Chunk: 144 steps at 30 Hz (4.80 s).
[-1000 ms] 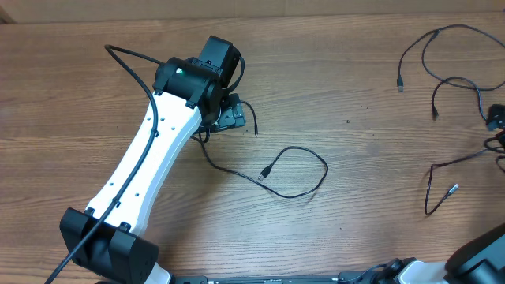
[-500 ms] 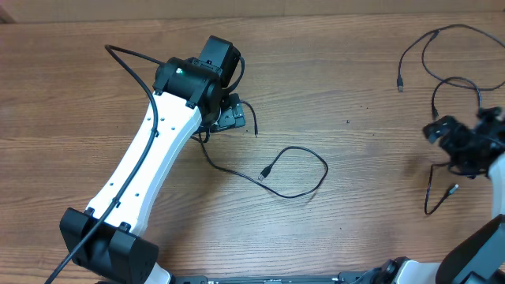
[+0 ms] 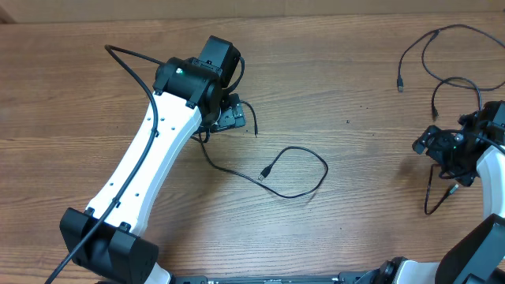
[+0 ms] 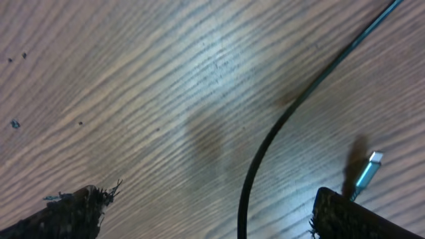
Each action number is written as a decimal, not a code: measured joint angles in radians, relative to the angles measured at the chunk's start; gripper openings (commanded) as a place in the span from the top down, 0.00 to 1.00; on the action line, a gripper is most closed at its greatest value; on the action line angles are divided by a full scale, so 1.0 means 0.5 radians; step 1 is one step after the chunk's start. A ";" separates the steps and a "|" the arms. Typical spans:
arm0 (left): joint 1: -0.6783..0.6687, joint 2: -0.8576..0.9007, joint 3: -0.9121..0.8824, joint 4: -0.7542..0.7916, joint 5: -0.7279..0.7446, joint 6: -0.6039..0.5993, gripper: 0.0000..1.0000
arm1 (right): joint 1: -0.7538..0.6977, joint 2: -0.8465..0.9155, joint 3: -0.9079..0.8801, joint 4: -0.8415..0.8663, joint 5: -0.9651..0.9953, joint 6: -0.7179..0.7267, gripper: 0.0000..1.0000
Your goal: Untangle cables
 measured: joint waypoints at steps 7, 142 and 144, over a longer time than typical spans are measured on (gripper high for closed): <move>0.000 0.000 0.000 0.000 0.000 0.000 0.00 | 0.009 0.000 0.000 -0.068 -0.012 0.037 0.00; 0.000 0.000 0.000 0.000 0.000 0.000 0.00 | 0.428 0.594 0.314 0.835 -0.650 0.278 0.00; 0.000 0.000 0.000 0.000 0.000 0.000 0.00 | 0.428 0.549 0.332 0.820 -0.645 0.278 0.00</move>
